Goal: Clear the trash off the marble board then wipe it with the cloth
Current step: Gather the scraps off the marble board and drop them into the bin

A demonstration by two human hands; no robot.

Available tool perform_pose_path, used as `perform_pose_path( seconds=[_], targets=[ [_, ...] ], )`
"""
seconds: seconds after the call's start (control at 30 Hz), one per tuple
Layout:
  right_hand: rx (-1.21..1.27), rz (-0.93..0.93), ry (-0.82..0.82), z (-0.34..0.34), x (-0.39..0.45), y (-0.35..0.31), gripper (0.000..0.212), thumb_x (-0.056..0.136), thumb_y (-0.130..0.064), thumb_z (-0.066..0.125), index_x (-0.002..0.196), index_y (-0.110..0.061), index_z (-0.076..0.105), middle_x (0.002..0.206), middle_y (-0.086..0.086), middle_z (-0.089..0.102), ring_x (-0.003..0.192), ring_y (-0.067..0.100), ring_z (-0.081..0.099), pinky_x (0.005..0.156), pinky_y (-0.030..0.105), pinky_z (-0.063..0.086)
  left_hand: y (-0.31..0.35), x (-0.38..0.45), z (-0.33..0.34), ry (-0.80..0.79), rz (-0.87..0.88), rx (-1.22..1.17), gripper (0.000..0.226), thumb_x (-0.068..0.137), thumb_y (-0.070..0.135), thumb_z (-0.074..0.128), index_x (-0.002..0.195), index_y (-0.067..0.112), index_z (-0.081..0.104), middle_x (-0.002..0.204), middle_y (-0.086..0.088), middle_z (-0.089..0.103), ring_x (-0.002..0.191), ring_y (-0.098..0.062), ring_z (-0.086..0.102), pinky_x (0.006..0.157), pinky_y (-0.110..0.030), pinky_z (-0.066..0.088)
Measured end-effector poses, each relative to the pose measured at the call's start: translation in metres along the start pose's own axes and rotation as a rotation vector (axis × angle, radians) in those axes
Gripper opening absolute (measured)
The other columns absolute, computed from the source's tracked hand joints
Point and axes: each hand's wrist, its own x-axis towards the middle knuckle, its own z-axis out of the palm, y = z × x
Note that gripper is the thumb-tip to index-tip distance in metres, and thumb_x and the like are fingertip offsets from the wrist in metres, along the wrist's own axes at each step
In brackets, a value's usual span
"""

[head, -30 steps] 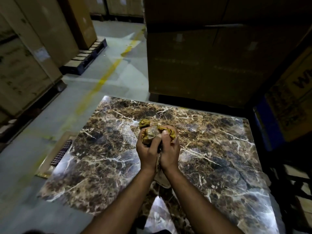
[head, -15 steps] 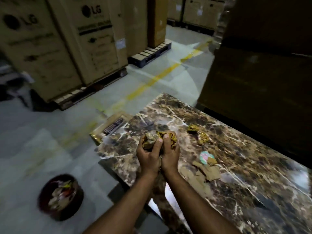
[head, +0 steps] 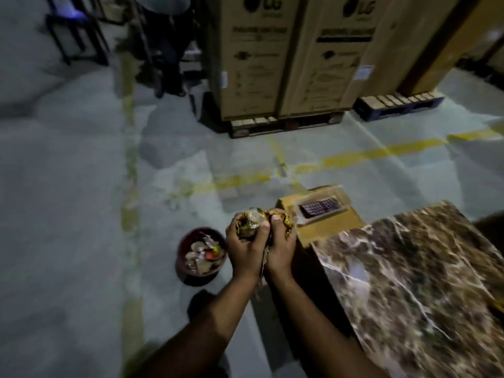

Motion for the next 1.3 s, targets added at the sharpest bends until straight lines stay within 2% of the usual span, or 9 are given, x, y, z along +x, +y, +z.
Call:
perform_pose_path(
  seconds=[0.2, 0.4, 0.57, 0.7, 0.83, 0.93, 1.03, 1.17, 1.3],
  targets=[
    [-0.110, 0.018, -0.213, 0.092, 0.004, 0.041, 0.022, 0.090, -0.032, 0.053, 0.090, -0.013, 0.064, 0.082, 0.002, 0.068, 0.076, 0.010, 0.069, 0.069, 0.024, 0.055, 0.001, 0.074, -0.060, 0.140, -0.024, -0.015, 0.039, 0.078, 0.013, 0.081, 0.112, 0.001, 0.065, 0.097, 0.002, 0.068, 0.081, 0.016, 0.064, 0.071, -0.004, 0.047],
    [-0.174, 0.110, -0.324, 0.147, 0.035, 0.110, 0.051, 0.086, -0.048, 0.057, 0.096, 0.001, 0.066, 0.091, 0.023, 0.069, 0.088, 0.039, 0.069, 0.078, 0.046, 0.058, -0.038, 0.143, -0.088, 0.277, -0.146, -0.001, 0.074, 0.064, 0.049, 0.073, 0.119, 0.000, 0.065, 0.111, -0.014, 0.072, 0.101, -0.023, 0.070, 0.088, -0.032, 0.058],
    [-0.228, 0.173, -0.388, 0.189, 0.077, 0.193, 0.041, 0.084, -0.050, 0.057, 0.087, -0.011, 0.069, 0.084, 0.007, 0.071, 0.083, 0.025, 0.068, 0.077, 0.042, 0.056, -0.098, 0.213, -0.102, 0.430, -0.253, 0.081, 0.078, 0.067, 0.048, 0.078, 0.131, 0.007, 0.059, 0.133, -0.012, 0.062, 0.119, -0.022, 0.061, 0.100, -0.038, 0.052],
    [-0.311, 0.243, -0.453, 0.208, 0.118, 0.304, 0.053, 0.087, -0.053, 0.057, 0.103, -0.004, 0.070, 0.100, 0.009, 0.075, 0.097, 0.027, 0.070, 0.088, 0.053, 0.056, -0.193, 0.278, -0.115, 0.551, -0.272, 0.119, 0.080, 0.060, 0.056, 0.074, 0.122, 0.006, 0.067, 0.120, -0.010, 0.071, 0.113, -0.024, 0.068, 0.097, -0.046, 0.055],
    [-0.394, 0.298, -0.469, 0.208, 0.159, 0.419, 0.068, 0.087, -0.065, 0.057, 0.122, -0.007, 0.067, 0.115, 0.011, 0.073, 0.112, 0.031, 0.066, 0.102, 0.059, 0.048, -0.292, 0.334, -0.116, 0.589, -0.257, 0.080, 0.064, 0.061, 0.054, 0.075, 0.111, 0.014, 0.066, 0.102, 0.014, 0.071, 0.096, 0.006, 0.065, 0.084, -0.011, 0.049],
    [-0.382, 0.279, -0.513, 0.199, 0.187, 0.487, 0.059, 0.091, -0.054, 0.056, 0.119, -0.004, 0.065, 0.110, 0.013, 0.073, 0.107, 0.032, 0.068, 0.100, 0.058, 0.050, -0.372, 0.367, -0.124, 0.560, -0.214, 0.144, 0.040, 0.076, 0.053, 0.074, 0.107, 0.034, 0.058, 0.101, 0.023, 0.069, 0.098, 0.004, 0.064, 0.089, -0.019, 0.050],
    [-0.387, 0.264, -0.527, 0.187, 0.212, 0.550, 0.038, 0.096, -0.040, 0.057, 0.117, -0.009, 0.066, 0.107, 0.004, 0.072, 0.104, 0.013, 0.068, 0.098, 0.038, 0.053, -0.451, 0.385, -0.133, 0.494, -0.183, 0.346, 0.060, 0.079, 0.076, 0.062, 0.126, 0.041, 0.048, 0.130, 0.010, 0.063, 0.120, -0.014, 0.061, 0.102, -0.045, 0.050],
    [-0.485, 0.210, -0.694, 0.174, 0.239, 0.618, 0.026, 0.097, -0.041, 0.055, 0.121, -0.034, 0.063, 0.127, 0.000, 0.066, 0.122, 0.020, 0.061, 0.104, 0.051, 0.050, -0.505, 0.398, -0.137, 0.407, -0.053, 0.462, 0.071, 0.086, 0.026, 0.077, 0.145, 0.030, 0.038, 0.147, 0.008, 0.046, 0.131, 0.009, 0.043, 0.107, -0.010, 0.033],
    [-0.753, 0.086, -0.933, 0.163, 0.266, 0.642, 0.039, 0.093, -0.045, 0.056, 0.130, -0.038, 0.057, 0.146, -0.007, 0.053, 0.138, 0.018, 0.044, 0.115, 0.050, 0.037, -0.540, 0.405, -0.165, 0.175, -0.031, 0.568, 0.082, 0.081, 0.011, 0.081, 0.150, 0.012, 0.036, 0.150, 0.001, 0.046, 0.136, 0.004, 0.040, 0.113, -0.019, 0.035]
  ],
)
